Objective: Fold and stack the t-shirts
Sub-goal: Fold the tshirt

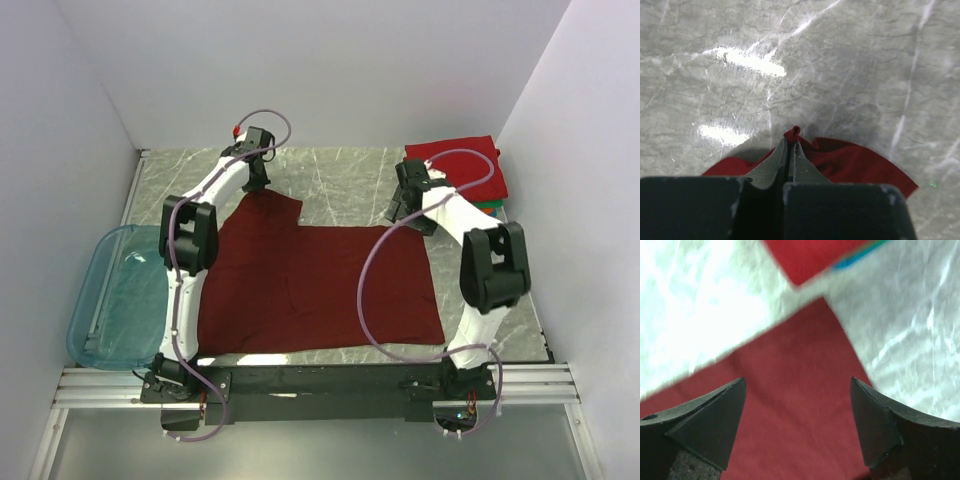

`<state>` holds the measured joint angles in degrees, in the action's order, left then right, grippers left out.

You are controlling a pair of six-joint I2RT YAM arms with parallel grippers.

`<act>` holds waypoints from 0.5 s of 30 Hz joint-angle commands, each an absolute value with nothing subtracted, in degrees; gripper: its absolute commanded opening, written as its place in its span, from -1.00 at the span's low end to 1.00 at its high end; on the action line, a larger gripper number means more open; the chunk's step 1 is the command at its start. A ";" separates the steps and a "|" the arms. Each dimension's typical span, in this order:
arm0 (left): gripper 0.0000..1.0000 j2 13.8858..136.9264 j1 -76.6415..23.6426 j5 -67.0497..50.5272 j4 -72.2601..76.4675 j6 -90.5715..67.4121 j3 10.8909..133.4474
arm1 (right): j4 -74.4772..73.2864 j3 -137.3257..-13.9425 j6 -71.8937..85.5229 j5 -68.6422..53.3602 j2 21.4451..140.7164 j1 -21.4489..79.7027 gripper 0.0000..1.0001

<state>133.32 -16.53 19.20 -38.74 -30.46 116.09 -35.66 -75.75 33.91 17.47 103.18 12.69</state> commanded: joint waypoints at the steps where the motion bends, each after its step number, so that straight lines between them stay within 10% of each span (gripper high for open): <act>1: -0.99 127.89 -16.79 18.02 -35.60 -30.41 113.57 | -37.88 -81.55 37.09 24.08 108.36 11.87 0.77; 15: -0.99 121.73 -17.31 16.53 -31.47 -31.02 105.65 | -44.64 -90.35 42.18 27.07 119.62 11.78 0.60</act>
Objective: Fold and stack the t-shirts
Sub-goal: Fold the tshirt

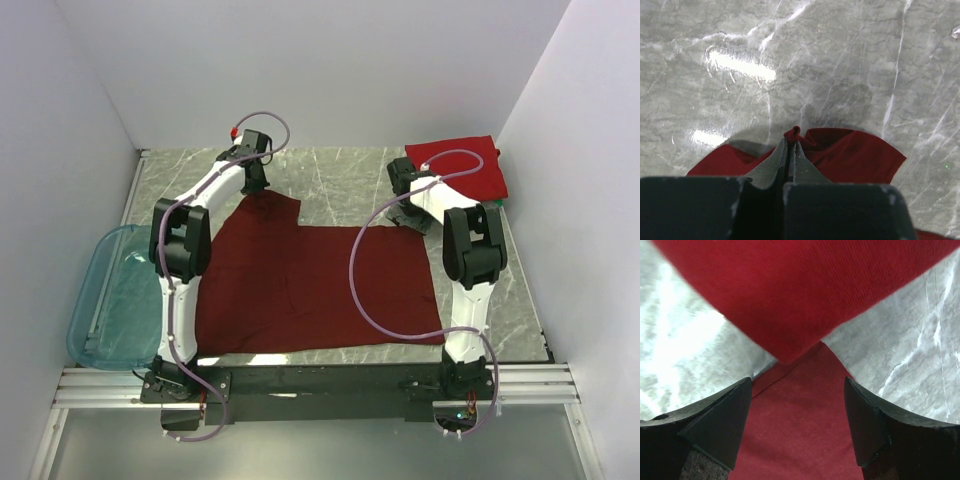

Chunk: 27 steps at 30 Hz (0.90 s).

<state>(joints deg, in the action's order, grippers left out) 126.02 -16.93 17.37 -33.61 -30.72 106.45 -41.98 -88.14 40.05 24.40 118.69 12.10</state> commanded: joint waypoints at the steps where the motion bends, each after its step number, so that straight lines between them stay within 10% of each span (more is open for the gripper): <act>1: -0.99 121.55 -17.40 16.26 -31.46 -30.85 105.38 | -44.65 -90.35 42.19 27.68 119.53 11.69 0.60; 27: -0.99 112.94 -17.31 17.84 -29.00 -32.43 95.45 | -42.37 -87.45 40.25 23.20 117.78 11.78 -0.91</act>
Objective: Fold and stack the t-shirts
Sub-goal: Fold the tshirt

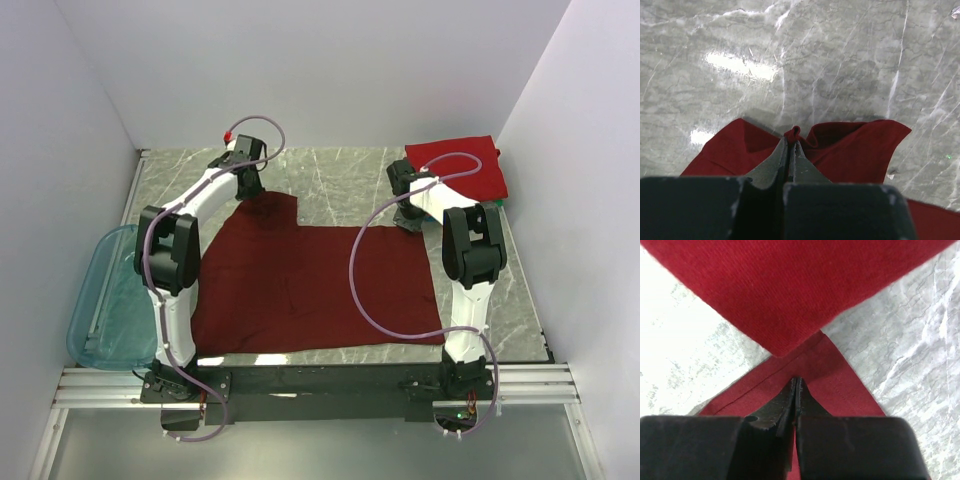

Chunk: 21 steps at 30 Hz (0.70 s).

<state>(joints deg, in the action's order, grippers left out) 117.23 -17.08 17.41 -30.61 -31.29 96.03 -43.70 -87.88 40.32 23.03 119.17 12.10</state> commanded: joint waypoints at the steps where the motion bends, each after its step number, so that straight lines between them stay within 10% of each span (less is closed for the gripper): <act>1: -0.99 112.68 -17.31 17.84 -28.92 -32.52 95.10 | -42.28 -87.36 40.25 23.20 117.69 11.86 -0.92; 12: -0.99 109.60 -17.40 17.67 -28.04 -33.40 92.81 | -43.68 -94.29 43.94 22.76 119.97 11.69 -0.25; 21: -0.99 109.16 -17.49 17.75 -27.51 -33.66 92.55 | -49.30 -97.82 46.67 25.14 123.93 11.78 -0.10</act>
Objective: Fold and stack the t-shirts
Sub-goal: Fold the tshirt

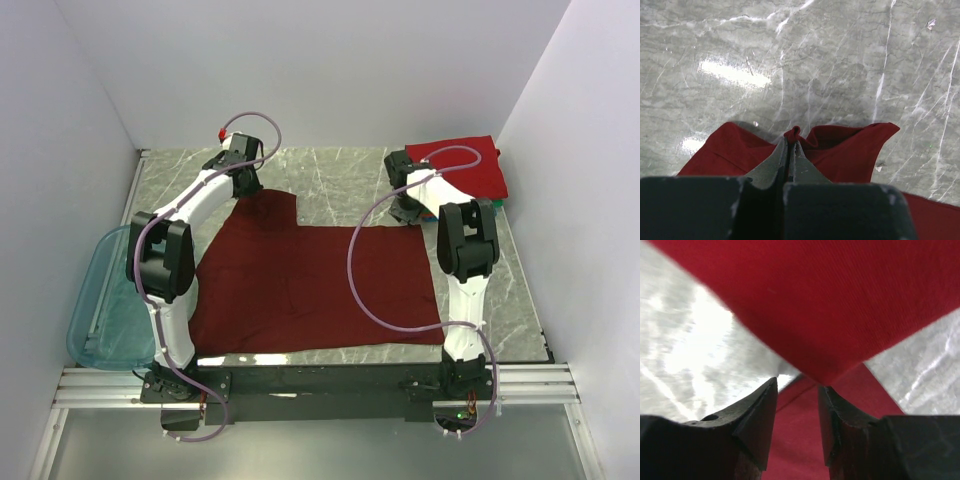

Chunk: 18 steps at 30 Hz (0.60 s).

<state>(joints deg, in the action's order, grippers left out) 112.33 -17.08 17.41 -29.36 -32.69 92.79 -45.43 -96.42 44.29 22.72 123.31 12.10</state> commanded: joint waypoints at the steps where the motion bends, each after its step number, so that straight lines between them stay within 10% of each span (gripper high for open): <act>1: -0.99 109.16 -17.40 17.67 -27.51 -33.92 92.55 | -49.83 -97.74 46.84 25.14 123.84 11.78 -0.09; 18: -0.99 108.28 -17.40 17.58 -27.07 -34.28 92.11 | -54.85 -94.84 46.58 22.15 122.35 11.95 -0.06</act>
